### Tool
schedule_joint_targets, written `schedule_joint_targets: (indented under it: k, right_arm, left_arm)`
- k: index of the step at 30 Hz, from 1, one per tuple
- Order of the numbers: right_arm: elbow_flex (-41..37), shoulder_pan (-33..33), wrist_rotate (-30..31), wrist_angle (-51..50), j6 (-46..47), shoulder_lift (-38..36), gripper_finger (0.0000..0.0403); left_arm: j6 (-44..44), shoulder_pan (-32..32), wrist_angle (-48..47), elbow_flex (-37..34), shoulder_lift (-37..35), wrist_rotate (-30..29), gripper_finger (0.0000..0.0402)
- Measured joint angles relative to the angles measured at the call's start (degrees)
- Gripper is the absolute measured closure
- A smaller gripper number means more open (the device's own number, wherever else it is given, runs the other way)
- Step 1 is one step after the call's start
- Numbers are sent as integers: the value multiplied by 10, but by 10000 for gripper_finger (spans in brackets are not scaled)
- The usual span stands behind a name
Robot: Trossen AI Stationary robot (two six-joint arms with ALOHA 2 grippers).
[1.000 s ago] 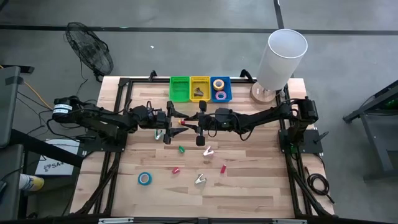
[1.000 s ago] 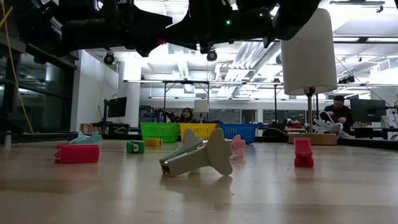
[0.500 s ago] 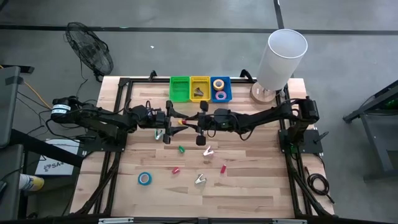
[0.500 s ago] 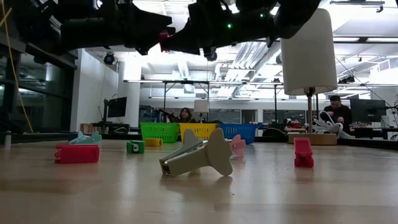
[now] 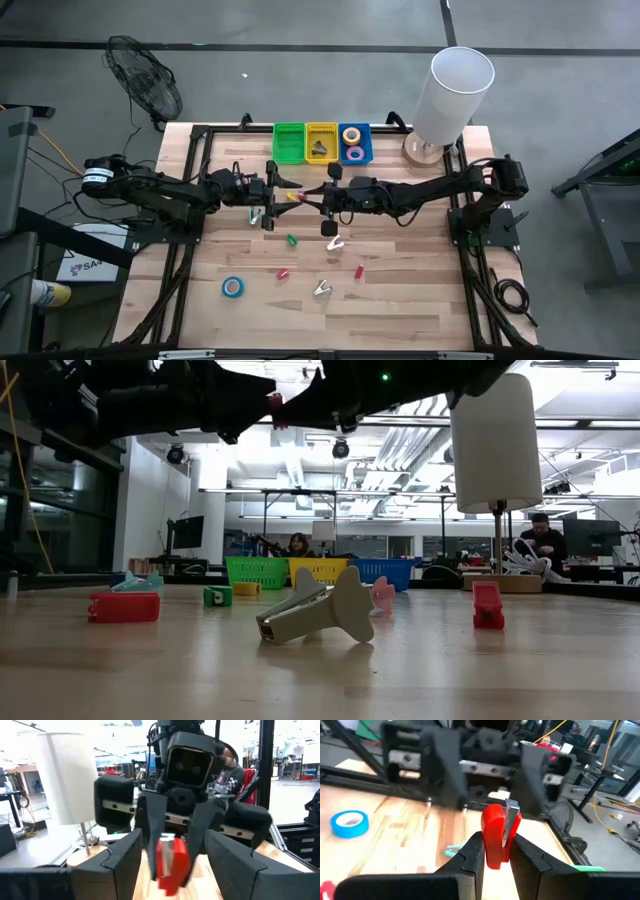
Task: Pick and place Stapler, Stapler remover, tape
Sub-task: Put the right red stapler into the green bin
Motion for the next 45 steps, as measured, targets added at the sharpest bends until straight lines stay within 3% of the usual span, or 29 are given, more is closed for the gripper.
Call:
schedule_joint_targets:
  k: [36,45]
  right_arm:
    - [0,-8,-8,39,1,15,338]
    - [0,-8,-9,46,1,15,338]
  left_arm:
    - [-7,0,-5,0,0,2,192]
    - [-7,0,-5,0,0,-12,242]
